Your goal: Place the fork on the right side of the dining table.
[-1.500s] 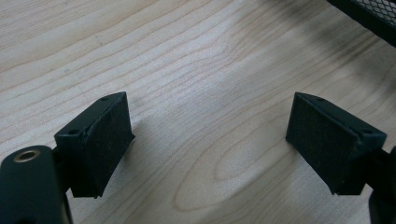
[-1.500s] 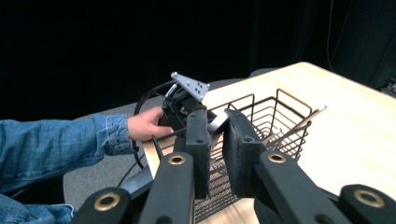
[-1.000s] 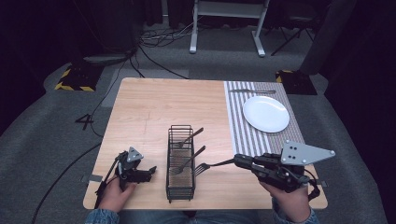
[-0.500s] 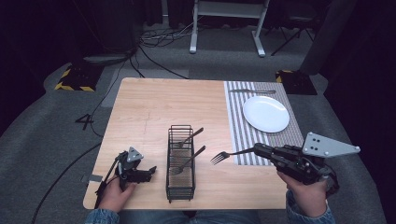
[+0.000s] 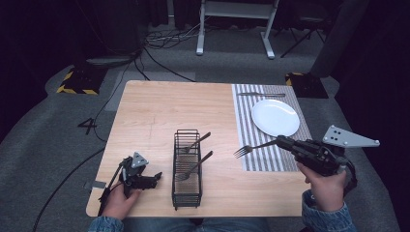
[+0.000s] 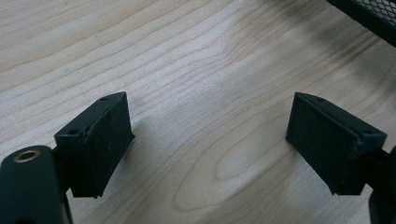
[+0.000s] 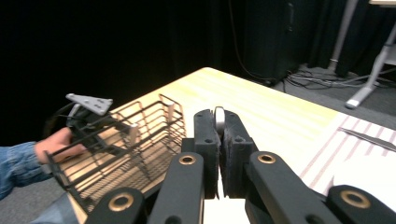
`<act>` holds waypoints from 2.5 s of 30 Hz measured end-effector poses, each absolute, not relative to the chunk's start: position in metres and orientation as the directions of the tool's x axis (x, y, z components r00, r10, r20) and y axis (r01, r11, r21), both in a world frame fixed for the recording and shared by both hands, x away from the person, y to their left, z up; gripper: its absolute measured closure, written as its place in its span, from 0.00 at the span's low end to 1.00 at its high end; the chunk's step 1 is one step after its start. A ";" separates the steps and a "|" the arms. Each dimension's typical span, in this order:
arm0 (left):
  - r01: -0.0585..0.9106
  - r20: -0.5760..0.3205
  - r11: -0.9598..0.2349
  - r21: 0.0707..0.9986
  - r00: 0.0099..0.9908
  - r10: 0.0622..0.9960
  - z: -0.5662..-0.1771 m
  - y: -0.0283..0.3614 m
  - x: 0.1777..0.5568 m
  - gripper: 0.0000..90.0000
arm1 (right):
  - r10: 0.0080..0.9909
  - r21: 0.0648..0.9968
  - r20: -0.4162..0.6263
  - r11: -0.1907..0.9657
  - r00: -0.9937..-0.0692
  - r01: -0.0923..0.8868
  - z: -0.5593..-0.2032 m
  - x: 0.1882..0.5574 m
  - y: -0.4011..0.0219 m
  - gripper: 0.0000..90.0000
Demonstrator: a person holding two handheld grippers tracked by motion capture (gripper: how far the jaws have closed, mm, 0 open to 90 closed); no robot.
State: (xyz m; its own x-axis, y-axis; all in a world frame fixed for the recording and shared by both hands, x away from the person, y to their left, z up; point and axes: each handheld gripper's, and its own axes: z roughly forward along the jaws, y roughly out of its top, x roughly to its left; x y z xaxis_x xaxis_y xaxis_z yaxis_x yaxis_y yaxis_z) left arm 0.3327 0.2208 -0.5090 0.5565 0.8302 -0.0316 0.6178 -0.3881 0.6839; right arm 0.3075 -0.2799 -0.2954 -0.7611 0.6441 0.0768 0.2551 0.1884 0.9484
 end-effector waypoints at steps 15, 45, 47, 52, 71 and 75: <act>0.618 -0.031 -0.388 0.684 0.556 0.830 -0.509 0.221 0.333 0.16 | 0.742 0.932 0.114 0.151 -0.661 0.330 -0.318 0.344 -0.308 0.96; 0.618 -0.032 -0.388 0.684 0.556 0.830 -0.509 0.221 0.333 0.16 | 0.852 0.889 0.166 0.088 -0.496 0.450 -0.374 0.396 -0.338 0.96; 0.618 -0.031 -0.388 0.684 0.557 0.830 -0.509 0.221 0.333 0.16 | 0.854 0.887 0.171 0.084 -0.491 0.454 -0.377 0.397 -0.339 0.96; 0.618 -0.032 -0.388 0.684 0.556 0.830 -0.509 0.221 0.333 0.16 | 0.856 0.884 0.189 0.065 -0.481 0.463 -0.383 0.399 -0.340 0.96; 0.618 -0.031 -0.388 0.684 0.556 0.830 -0.509 0.221 0.333 0.16 | 0.863 0.858 0.220 0.051 -0.455 0.512 -0.390 0.406 -0.340 0.93; 0.618 -0.032 -0.388 0.684 0.556 0.830 -0.509 0.221 0.333 0.16 | 0.883 0.829 0.213 0.064 -0.419 0.556 -0.389 0.415 -0.344 0.88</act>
